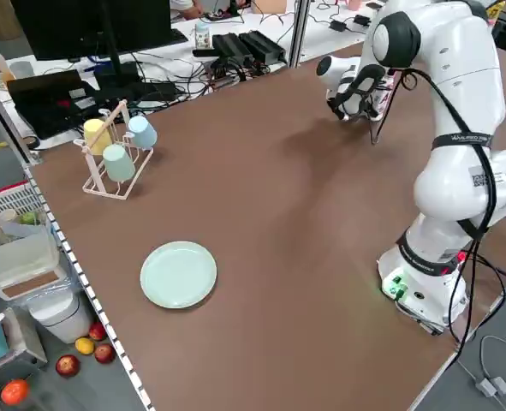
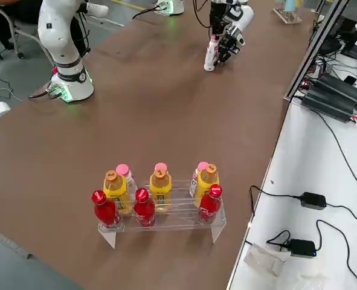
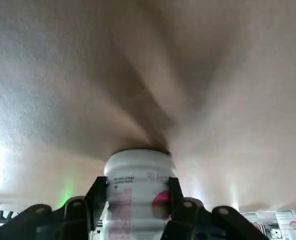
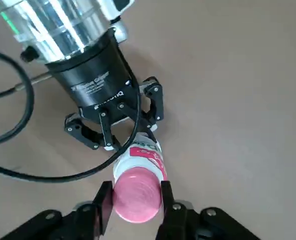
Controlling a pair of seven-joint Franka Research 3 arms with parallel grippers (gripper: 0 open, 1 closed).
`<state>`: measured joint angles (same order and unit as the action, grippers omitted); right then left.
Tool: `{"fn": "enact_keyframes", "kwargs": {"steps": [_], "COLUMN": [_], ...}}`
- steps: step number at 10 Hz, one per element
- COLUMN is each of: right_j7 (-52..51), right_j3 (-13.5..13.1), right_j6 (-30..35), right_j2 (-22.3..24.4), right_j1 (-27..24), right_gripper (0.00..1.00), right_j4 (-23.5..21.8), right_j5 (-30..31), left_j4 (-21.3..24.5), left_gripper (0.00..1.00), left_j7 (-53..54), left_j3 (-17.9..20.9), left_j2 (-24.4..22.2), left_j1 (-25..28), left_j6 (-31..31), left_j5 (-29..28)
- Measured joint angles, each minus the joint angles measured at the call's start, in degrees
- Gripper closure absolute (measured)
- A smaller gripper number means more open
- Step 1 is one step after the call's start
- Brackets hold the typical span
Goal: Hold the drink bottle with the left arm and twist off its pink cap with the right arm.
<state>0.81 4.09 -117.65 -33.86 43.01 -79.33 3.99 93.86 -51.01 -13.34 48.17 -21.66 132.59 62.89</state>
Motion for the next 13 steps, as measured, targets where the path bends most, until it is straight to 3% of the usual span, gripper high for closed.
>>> {"fn": "enact_keyframes", "kwargs": {"steps": [6, 13], "right_j7": [-2.7, -16.0], "right_j3": [0.0, -0.1], "right_j6": [0.0, -0.1], "right_j2": [0.0, 0.0], "right_j1": [0.0, -0.1], "right_gripper": [0.57, 0.57], "right_j4": [0.0, 0.1], "right_j5": [0.1, 0.1], "left_j4": [-0.2, -0.3], "left_gripper": [0.45, 0.45], "left_j7": [-1.2, -2.1], "left_j3": [-0.1, -0.1], "left_j2": [0.0, 0.0], "left_j1": [0.0, 0.0], "left_j6": [0.0, 0.0], "left_j5": [-1.0, -1.1]}}
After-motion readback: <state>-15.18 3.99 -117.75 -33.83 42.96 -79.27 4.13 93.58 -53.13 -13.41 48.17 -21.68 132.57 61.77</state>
